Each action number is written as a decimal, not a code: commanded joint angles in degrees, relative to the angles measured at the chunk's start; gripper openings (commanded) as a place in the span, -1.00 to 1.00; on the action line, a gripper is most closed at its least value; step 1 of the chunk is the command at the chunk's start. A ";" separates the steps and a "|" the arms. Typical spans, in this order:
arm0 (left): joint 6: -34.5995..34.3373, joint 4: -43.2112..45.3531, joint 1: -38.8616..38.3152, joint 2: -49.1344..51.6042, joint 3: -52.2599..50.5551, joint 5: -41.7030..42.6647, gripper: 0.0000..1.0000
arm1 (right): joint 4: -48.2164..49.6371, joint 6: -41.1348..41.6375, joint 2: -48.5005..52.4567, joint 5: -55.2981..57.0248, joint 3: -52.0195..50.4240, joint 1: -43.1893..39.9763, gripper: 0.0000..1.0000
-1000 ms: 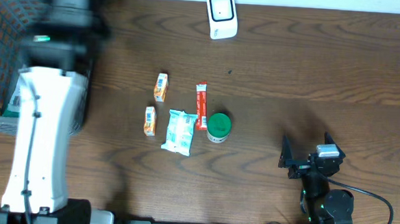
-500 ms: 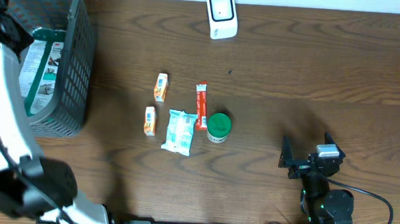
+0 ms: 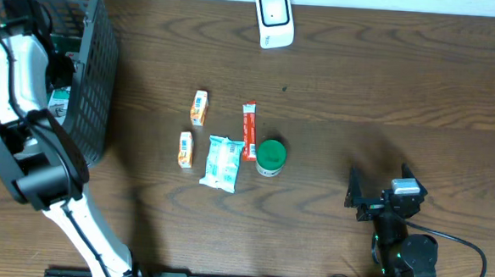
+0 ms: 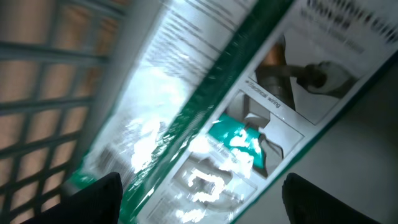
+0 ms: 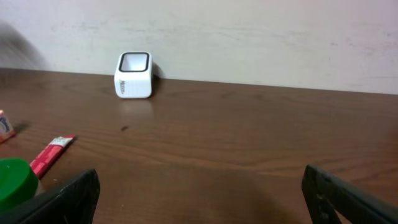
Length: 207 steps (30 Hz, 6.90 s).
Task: Scan the item barcode
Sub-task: 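Reach the left gripper into the basket and grasp the green 3M gloves pack, then lift the gloves pack out and hold it up under the scanner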
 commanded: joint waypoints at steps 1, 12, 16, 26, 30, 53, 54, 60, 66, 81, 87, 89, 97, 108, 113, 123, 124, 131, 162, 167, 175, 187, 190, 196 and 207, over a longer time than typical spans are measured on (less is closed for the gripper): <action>4.94 0.48 0.15 3.72 -0.35 1.05 0.66 | -0.20 0.96 -0.09 0.55 -0.04 -0.24 0.98; 11.65 0.96 0.15 10.60 -0.35 1.18 0.74 | -0.20 0.96 -0.09 0.55 -0.04 -0.24 0.99; 11.67 1.38 0.15 9.92 -0.26 -2.91 0.74 | -0.20 0.96 -0.09 0.55 -0.04 -0.24 0.99; 14.32 -0.76 0.15 8.15 -0.28 5.75 0.81 | -0.22 0.96 -0.07 0.55 -0.04 -0.24 0.99; 15.96 -1.81 0.15 8.15 -0.28 7.26 0.84 | -0.20 0.96 -0.07 0.55 -0.04 -0.24 0.99; 1.53 1.79 5.27 7.87 0.13 -1.14 0.90 | -0.22 0.96 -0.07 0.55 -0.04 -0.24 0.98; 1.53 1.86 5.31 7.58 0.33 -0.50 0.90 | -0.20 0.96 -0.07 0.55 -0.04 -0.24 0.98; 1.53 3.87 5.25 2.16 0.55 3.56 0.90 | -0.22 0.96 -0.07 0.55 -0.04 -0.24 0.99; 1.55 4.02 5.29 -3.02 0.52 4.90 0.90 | -0.20 0.96 -0.07 0.55 -0.04 -0.24 0.99; 13.90 3.06 5.29 -0.35 -7.17 15.54 0.90 | -0.22 0.96 -0.07 0.55 -0.04 -0.24 0.98; 13.84 4.11 5.35 2.01 -7.96 11.19 0.90 | -0.22 0.96 -0.07 0.52 -0.04 -0.24 0.99; 13.84 4.13 5.40 2.99 -8.02 11.26 0.90 | -0.22 0.96 -0.07 0.55 -0.04 -0.24 0.99; 8.26 6.34 5.40 4.90 -8.04 -3.74 0.90 | -0.22 0.96 -0.07 0.55 -0.04 -0.24 0.99; 6.03 6.88 5.40 4.31 -7.76 -6.47 -0.42 | -0.20 0.96 -0.07 0.55 -0.04 -0.24 0.98; 1.40 6.47 5.22 0.28 -6.32 -5.38 -0.85 | -0.22 0.96 -0.07 0.52 -0.04 -0.24 0.99; -8.85 9.79 4.98 -24.04 -4.11 4.90 -0.85 | -0.20 0.96 -0.07 0.55 -0.04 -0.24 0.99; -9.55 10.47 4.94 -26.71 -4.11 5.20 -0.85 | -0.22 0.96 -0.09 0.55 -0.04 -0.24 0.98; -14.21 10.08 2.80 -44.48 -4.11 13.35 -0.85 | -0.22 0.96 -0.07 0.55 -0.04 -0.24 0.99; -36.41 -5.70 -53.75 -24.24 -12.55 10.54 -0.85 | -0.22 0.96 -0.07 0.52 -0.04 -0.24 0.98; -40.50 -6.86 -55.28 -21.27 -12.59 8.00 -0.85 | -0.20 0.96 -0.07 0.52 -0.04 -0.24 0.99; -41.79 -9.03 -59.52 -16.35 -13.38 7.82 -0.85 | -0.20 0.96 -0.07 0.55 -0.04 -0.24 0.98; -47.58 -9.05 -62.97 -10.67 -15.30 2.27 -0.85 | -0.20 0.96 -0.07 0.55 -0.04 -0.24 0.99; -47.80 -9.07 -63.69 -9.64 -15.30 2.08 -0.85 | -0.22 0.96 -0.07 0.52 -0.04 -0.24 0.98; -47.82 -8.85 -66.18 -8.39 -15.30 2.62 -0.85 | -0.20 0.96 -0.07 0.55 -0.04 -0.24 0.98; -47.98 -6.19 -67.49 -8.39 -15.30 5.73 -0.85 | -0.22 0.96 -0.07 0.55 -0.04 -0.24 0.99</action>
